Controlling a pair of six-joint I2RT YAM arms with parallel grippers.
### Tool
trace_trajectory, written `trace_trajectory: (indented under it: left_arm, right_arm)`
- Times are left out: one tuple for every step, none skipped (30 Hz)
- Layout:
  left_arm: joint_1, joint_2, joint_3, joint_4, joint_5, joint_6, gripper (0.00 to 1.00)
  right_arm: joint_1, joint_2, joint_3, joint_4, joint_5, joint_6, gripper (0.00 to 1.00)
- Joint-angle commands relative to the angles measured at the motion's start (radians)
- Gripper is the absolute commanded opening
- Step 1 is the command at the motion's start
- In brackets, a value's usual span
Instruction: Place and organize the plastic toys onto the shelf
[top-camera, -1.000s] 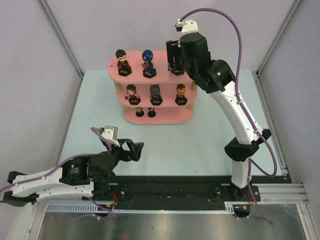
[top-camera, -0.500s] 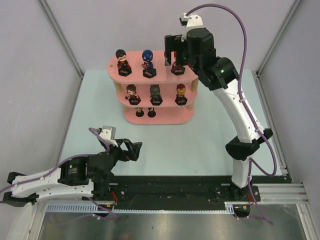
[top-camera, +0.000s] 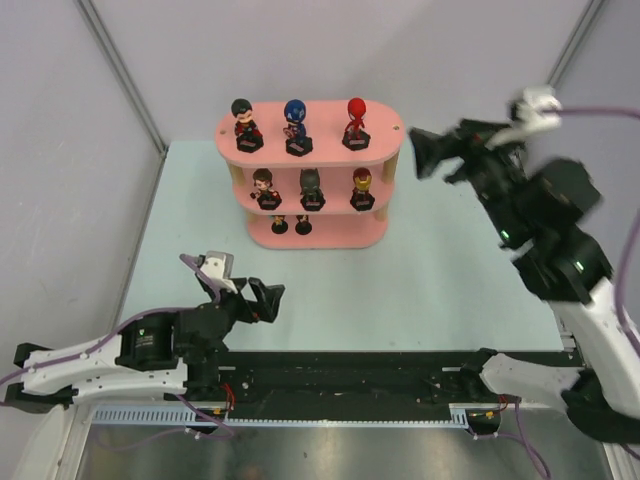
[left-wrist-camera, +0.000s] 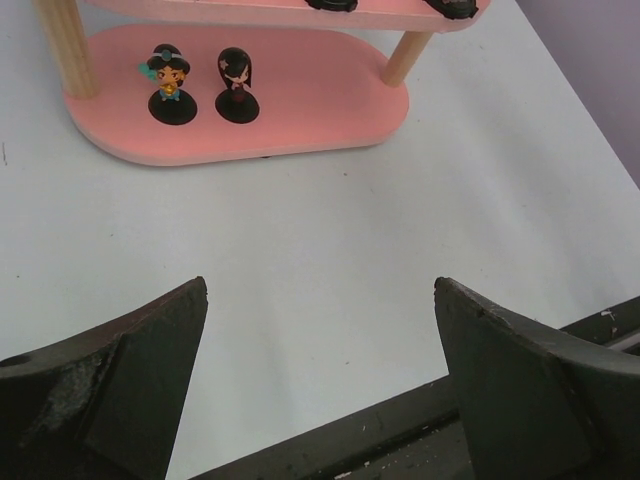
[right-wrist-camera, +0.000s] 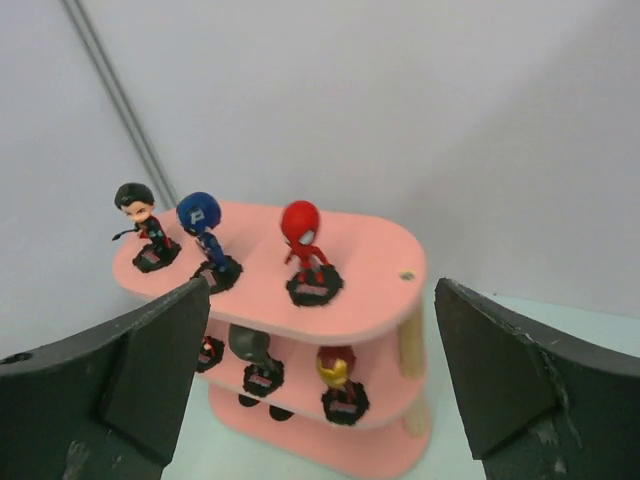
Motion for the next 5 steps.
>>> trace_trajectory:
  left_arm:
    - [0.0,-0.031,0.026,0.025,0.047,0.051,1.0]
    - [0.001,-0.037,0.023,0.041,0.061,0.065,1.0]
    - [0.001,-0.049,0.015,0.059,0.068,0.077,1.0]
    - [0.0,-0.051,0.014,0.062,0.059,0.08,1.0]
    - [0.001,-0.053,0.013,0.062,0.038,0.073,1.0]
  right_arm:
    - [-0.002,-0.287,-0.316,0.26,0.16,0.014,1.0]
    - [-0.002,-0.32,-0.353,0.219,0.197,0.037,1.0]
    - [-0.004,-0.34,-0.407,0.185,0.234,0.06,1.0]
    - [-0.004,-0.373,-0.428,0.148,0.312,0.085,1.0]
    - [-0.004,-0.387,-0.458,0.083,0.348,0.114,0.99]
